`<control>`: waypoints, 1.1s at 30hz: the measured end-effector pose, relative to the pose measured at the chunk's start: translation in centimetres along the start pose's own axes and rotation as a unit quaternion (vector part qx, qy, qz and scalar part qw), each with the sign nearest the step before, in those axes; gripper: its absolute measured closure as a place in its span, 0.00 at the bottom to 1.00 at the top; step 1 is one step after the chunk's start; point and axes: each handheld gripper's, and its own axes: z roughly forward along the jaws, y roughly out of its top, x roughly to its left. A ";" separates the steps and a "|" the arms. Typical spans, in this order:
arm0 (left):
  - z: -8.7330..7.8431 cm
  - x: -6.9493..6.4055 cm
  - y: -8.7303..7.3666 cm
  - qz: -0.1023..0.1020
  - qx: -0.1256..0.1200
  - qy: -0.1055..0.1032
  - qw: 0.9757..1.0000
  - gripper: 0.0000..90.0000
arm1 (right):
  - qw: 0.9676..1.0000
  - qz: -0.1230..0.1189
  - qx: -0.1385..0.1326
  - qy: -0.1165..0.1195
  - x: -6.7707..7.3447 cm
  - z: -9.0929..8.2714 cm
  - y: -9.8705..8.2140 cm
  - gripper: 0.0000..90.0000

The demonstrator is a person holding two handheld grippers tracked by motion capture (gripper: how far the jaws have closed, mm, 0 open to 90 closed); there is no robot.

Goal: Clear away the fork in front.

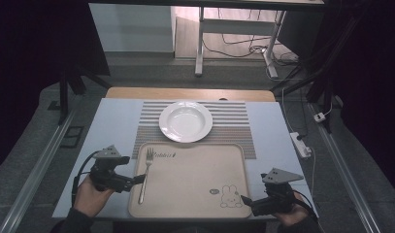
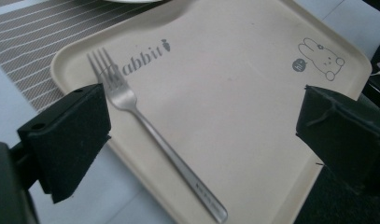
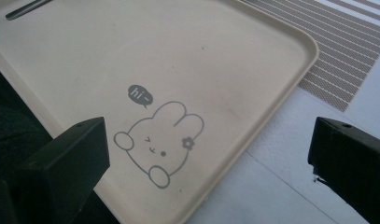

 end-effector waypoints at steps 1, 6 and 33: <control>-0.3 0.0 -0.3 -0.002 -0.003 0.000 1.000 0.03 | 1.000 0.003 0.000 -0.001 -0.1 -0.1 -0.1 0.00; -1.9 -0.2 -1.7 -0.009 -0.014 0.003 1.000 0.02 | 1.000 0.017 -0.003 -0.006 -0.5 -0.7 -0.6 0.00; -7.3 0.1 -7.7 -0.076 -0.027 0.041 0.996 0.00 | 0.995 0.090 0.005 -0.031 -1.2 -3.2 -2.7 0.00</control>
